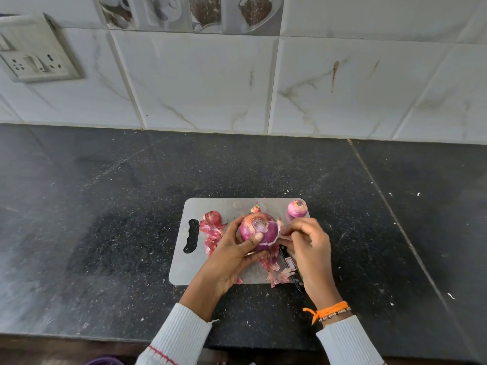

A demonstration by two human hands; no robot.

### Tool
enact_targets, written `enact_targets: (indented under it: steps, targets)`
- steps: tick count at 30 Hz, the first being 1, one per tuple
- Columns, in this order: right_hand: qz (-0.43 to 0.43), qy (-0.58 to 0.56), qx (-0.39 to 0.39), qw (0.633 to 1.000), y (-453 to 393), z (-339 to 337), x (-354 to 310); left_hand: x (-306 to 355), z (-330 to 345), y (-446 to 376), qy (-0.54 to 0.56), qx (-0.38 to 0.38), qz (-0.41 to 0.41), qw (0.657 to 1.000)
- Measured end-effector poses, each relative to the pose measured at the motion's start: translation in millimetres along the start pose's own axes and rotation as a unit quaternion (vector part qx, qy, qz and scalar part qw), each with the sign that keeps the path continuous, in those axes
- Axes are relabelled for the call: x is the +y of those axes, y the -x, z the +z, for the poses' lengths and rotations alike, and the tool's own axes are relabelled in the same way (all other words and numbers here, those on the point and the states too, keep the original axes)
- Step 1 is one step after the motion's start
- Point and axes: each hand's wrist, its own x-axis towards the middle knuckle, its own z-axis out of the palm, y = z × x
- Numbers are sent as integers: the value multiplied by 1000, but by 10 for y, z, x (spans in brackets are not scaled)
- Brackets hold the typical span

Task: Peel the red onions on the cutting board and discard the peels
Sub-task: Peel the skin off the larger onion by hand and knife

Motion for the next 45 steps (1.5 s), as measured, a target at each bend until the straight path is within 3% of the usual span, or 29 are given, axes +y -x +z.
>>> enact_targets:
  steps: [7,12,18,24,27,33,38,42,45]
  targets:
    - [47,36,-49,997,37,43,-8,-24,23,-1,-88,-8,40,995]
    - [128,-111,-81,982,17,11,-33,-24,13,1,-97,4,61,993]
    - [25,-23,-158,987,18,-40,-23,4,15,1,-82,1,60,995]
    - [13,-35,-108,993,10,-64,-25,30,-2,6,-85,-7,60,995]
    - [28,-4,-82,996,-4,-42,-36,14,3,0,-54,-6,48,997]
    - [174,-228,-56,956,-27,-14,-94,1,26,-23,83,-16,1,996]
    - [185,-172,-79,964,-45,-21,-149,-61,42,-39,128,3,-11,992]
    - [236,-269,-94,929,-35,-51,-179,-43,54,-29,170,-13,-36,985]
    - [197,-183,-81,960,4,-45,-145,26,18,-42,179,-19,-25,983]
